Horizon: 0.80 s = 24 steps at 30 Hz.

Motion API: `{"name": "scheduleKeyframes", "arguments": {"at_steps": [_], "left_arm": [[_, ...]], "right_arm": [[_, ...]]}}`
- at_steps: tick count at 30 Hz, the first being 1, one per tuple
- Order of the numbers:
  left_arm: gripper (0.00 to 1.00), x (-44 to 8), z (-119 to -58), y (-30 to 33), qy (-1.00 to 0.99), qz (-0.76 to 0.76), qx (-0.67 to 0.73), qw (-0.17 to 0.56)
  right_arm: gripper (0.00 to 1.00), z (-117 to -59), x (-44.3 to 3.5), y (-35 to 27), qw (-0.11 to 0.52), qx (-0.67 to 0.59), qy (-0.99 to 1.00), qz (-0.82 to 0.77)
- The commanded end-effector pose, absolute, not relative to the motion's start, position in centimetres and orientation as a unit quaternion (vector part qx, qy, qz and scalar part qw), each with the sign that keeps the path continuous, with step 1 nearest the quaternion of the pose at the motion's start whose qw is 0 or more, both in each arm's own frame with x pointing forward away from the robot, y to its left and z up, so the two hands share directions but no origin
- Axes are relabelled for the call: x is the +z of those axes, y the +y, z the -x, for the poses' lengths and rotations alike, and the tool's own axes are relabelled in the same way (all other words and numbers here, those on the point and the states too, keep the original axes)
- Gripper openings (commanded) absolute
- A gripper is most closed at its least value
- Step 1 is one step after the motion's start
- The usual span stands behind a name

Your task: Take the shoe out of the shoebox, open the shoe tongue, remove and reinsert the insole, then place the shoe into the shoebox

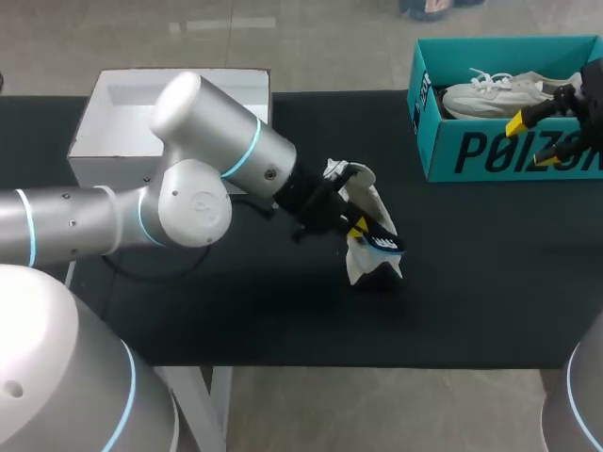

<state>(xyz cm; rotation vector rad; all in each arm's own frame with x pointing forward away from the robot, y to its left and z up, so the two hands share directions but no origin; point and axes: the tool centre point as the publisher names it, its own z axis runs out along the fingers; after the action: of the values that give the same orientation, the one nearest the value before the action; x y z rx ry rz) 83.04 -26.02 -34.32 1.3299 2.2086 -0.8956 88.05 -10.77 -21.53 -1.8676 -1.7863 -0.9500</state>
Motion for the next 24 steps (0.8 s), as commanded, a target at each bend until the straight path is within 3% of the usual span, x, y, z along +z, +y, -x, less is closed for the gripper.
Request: {"name": "scheduleKeyframes", "arguments": {"at_steps": [1, 10, 11, 12, 13, 14, 22, 23, 24], "left_arm": [[0.0, -35.0, -84.1, -26.7, 0.802, -0.474, -0.298, 0.209], [0.0, -34.9, -86.0, -26.1, 0.826, -0.431, -0.294, 0.214], [0.07, -34.8, -86.0, -26.0, 0.826, -0.431, -0.294, 0.214], [0.33, -34.5, -85.7, -25.9, 0.825, -0.428, -0.301, 0.213], [0.84, -34.2, -85.4, -25.9, 0.824, -0.427, -0.305, 0.211], [1.0, -33.9, -85.0, -26.0, 0.822, -0.428, -0.312, 0.209], [1.0, -31.7, -81.6, -27.0, 0.801, -0.448, -0.342, 0.202], [0.93, -31.7, -81.4, -27.2, 0.799, -0.453, -0.341, 0.201], [0.63, -31.7, -81.2, -27.3, 0.797, -0.456, -0.339, 0.203]], "right_arm": [[1.0, -88.0, -21.5, -10.8, 0.192, -0.337, -0.637, 0.666], [1.0, -88.0, -21.5, -10.8, 0.192, -0.337, -0.637, 0.666], [1.0, -88.0, -21.5, -10.8, 0.192, -0.337, -0.637, 0.666], [1.0, -88.0, -21.5, -10.8, 0.192, -0.337, -0.637, 0.666], [1.0, -88.0, -21.5, -10.8, 0.192, -0.337, -0.637, 0.666], [1.0, -88.0, -21.5, -10.8, 0.192, -0.337, -0.637, 0.666], [1.0, -88.0, -21.5, -10.8, 0.192, -0.337, -0.637, 0.666], [1.0, -88.0, -21.5, -10.8, 0.192, -0.337, -0.637, 0.666], [1.0, -88.0, -21.5, -10.8, 0.192, -0.337, -0.637, 0.666]]}}
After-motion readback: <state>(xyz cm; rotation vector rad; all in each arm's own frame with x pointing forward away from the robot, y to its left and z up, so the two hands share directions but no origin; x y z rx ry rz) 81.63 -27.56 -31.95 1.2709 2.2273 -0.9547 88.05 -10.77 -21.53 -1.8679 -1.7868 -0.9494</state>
